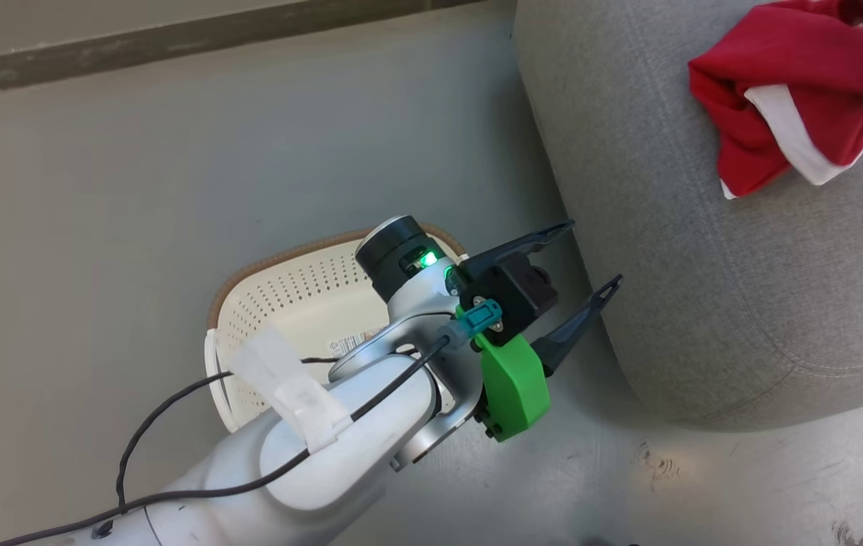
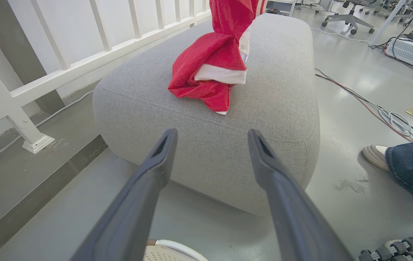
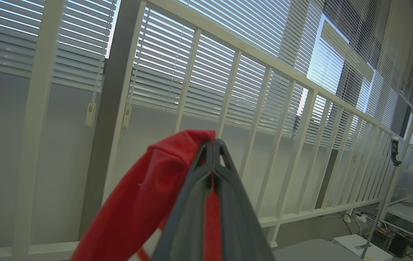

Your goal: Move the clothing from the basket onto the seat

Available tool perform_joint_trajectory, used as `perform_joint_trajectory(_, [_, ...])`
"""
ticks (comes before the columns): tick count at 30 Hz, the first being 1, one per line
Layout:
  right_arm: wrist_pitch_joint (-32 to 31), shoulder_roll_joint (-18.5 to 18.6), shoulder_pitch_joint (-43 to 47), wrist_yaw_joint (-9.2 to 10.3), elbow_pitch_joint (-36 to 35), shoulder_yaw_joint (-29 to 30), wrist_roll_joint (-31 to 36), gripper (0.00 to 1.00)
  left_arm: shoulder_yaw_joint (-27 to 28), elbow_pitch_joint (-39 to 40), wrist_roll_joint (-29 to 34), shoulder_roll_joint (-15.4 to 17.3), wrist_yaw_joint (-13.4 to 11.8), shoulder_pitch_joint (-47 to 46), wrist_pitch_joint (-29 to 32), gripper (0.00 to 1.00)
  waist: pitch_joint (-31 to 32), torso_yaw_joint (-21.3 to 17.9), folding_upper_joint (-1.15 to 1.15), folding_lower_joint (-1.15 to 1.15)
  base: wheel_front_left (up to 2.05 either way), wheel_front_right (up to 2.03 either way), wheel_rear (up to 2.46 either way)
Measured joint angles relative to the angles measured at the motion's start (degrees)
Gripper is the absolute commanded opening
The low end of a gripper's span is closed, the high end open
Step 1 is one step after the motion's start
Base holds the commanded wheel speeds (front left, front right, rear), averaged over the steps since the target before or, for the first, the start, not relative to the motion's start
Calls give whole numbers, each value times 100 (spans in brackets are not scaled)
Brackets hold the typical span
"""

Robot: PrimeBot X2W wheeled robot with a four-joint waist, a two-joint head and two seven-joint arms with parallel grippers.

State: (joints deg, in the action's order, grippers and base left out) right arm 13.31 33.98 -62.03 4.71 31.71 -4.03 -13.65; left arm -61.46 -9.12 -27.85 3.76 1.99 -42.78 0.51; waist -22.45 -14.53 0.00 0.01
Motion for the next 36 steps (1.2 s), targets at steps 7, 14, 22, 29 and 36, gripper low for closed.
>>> perform_joint_trajectory(7, [2, -436, 362, 2, 581, -112, -46, 0, -31, 82, 57, -20, -26, -102, 104, 100, -245, 75, 0, 0, 0, 0, 0])
perform_joint_trajectory(14, [32, -736, 629, 54, 1039, -136, -104, 0, -60, 180, 130, -21, -49, -227, 224, 100, -485, 79, 0, 0, 0, 0, 0])
perform_joint_trajectory(22, [77, -1103, 1006, 96, 1549, -169, -124, 0, -107, 229, 152, -21, -52, -336, 298, 100, -720, -31, 0, 0, 0, 0, 0])
perform_joint_trajectory(29, [78, -1221, 1102, 103, 1822, -100, -223, 42, -119, 255, 177, -21, -54, -420, 298, 100, -869, -107, 0, 0, 0, 0, 0])
perform_joint_trajectory(36, [103, -1235, 1098, 90, 1875, -125, -221, 100, -87, 226, 178, -19, -101, -425, 275, 100, -900, -193, 0, 0, 0, 0, 0])
